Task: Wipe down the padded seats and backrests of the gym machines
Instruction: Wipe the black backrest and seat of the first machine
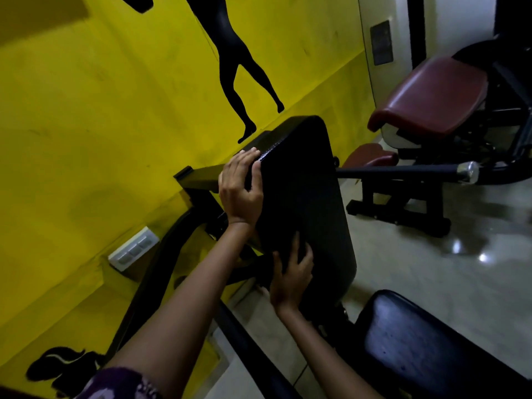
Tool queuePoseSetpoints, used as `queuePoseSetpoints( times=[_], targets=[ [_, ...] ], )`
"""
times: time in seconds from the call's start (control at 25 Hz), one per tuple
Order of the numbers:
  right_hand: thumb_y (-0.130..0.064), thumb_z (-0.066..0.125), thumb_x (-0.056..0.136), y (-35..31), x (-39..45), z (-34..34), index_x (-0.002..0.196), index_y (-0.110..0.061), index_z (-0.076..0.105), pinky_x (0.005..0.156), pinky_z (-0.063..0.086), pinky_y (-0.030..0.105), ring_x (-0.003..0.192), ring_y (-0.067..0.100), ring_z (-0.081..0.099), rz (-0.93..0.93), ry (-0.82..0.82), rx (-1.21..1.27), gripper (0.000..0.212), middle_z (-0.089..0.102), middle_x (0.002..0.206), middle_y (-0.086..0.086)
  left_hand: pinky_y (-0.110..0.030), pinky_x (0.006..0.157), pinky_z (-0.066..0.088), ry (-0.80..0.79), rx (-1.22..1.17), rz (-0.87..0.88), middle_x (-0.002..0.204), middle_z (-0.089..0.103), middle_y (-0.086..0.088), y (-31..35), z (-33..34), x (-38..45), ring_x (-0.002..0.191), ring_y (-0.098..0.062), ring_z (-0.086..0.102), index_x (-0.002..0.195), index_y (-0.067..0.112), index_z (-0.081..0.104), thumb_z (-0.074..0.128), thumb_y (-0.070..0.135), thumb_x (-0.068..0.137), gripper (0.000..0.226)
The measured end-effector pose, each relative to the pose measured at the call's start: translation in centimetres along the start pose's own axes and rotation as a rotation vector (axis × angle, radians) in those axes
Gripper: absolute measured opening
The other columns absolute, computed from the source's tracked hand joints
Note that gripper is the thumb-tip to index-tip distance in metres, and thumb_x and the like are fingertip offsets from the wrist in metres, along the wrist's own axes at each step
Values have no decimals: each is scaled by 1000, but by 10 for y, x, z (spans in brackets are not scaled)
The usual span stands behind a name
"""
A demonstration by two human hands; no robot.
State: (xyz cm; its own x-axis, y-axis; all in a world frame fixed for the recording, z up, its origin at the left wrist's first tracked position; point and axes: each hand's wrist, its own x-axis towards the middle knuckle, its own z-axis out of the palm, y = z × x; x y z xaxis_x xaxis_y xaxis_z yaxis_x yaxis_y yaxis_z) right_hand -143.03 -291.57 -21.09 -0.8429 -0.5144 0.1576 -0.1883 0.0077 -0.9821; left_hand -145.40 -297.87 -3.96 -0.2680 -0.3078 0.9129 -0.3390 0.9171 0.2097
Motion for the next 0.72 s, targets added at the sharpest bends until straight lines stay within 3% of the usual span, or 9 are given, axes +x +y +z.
queuePoseSetpoints(
  times=[0.08, 0.16, 0.24, 0.32, 0.4, 0.48, 0.6, 0.64, 0.72],
  targets=[
    [-46, 32, 99, 21, 15, 0, 149, -25, 24, 107, 26, 44, 135, 33, 28, 385, 14, 129, 54, 25, 149, 18, -50, 91, 47, -21, -8, 1, 113, 67, -8, 1, -3, 1, 112, -25, 59, 108, 9, 68, 46, 30, 95, 33],
    [-39, 33, 101, 17, 32, -4, 150, -22, 23, 106, 28, 46, 134, 35, 30, 562, 8, 176, 53, 26, 147, 20, -48, 86, 50, -71, 89, 34, 108, 68, -8, 5, -9, 5, 106, -27, 61, 106, 8, 66, 44, 28, 94, 32],
    [-44, 34, 99, -9, 31, -5, 149, -19, 23, 105, 29, 46, 133, 34, 32, 466, 35, 182, 57, 27, 147, 18, -44, 77, 50, -168, 285, 89, 99, 64, -11, 12, -15, 11, 92, -30, 61, 102, 6, 62, 46, 29, 91, 30],
    [-51, 36, 94, -25, 18, -6, 148, -17, 28, 104, 29, 44, 133, 30, 32, 216, 37, 144, 64, 28, 149, 14, -44, 77, 47, -293, 581, 166, 97, 57, -16, 25, -16, 15, 85, -33, 58, 103, 2, 56, 55, 37, 82, 41],
    [-56, 34, 88, -18, 4, -4, 147, -18, 32, 104, 29, 43, 134, 28, 32, 73, 64, 116, 71, 31, 148, 13, -50, 91, 42, -513, 780, 219, 120, 51, -21, 39, -11, 28, 106, -36, 53, 126, 4, 47, 58, 47, 81, 62],
    [-58, 29, 83, 3, 16, -2, 147, -19, 30, 106, 28, 42, 134, 31, 32, 251, 76, 172, 75, 30, 147, 16, -50, 101, 35, -786, 824, 229, 153, 24, -14, 46, -4, 47, 137, -32, 29, 150, 16, 15, 53, 52, 87, 83],
    [-53, 31, 95, 24, 54, -5, 149, -21, 24, 108, 28, 47, 130, 37, 34, 680, 5, 242, 63, 27, 146, 21, -40, 98, 40, -964, 802, 270, 160, 4, 3, 42, 2, 72, 146, -23, 12, 151, 26, -7, 51, 55, 89, 90],
    [-48, 32, 99, 17, 63, -7, 149, -22, 23, 107, 30, 48, 128, 38, 37, 713, 9, 244, 58, 29, 144, 21, -38, 96, 42, -953, 771, 281, 160, 5, 4, 40, 2, 74, 146, -22, 13, 152, 26, -6, 51, 54, 90, 89],
    [-47, 35, 98, -9, 68, -8, 149, -24, 24, 103, 33, 43, 125, 34, 40, 526, 39, 204, 57, 32, 142, 18, -38, 95, 44, -879, 754, 304, 160, 10, 1, 34, 3, 68, 145, -23, 18, 152, 24, -2, 52, 54, 89, 88]
  ],
)
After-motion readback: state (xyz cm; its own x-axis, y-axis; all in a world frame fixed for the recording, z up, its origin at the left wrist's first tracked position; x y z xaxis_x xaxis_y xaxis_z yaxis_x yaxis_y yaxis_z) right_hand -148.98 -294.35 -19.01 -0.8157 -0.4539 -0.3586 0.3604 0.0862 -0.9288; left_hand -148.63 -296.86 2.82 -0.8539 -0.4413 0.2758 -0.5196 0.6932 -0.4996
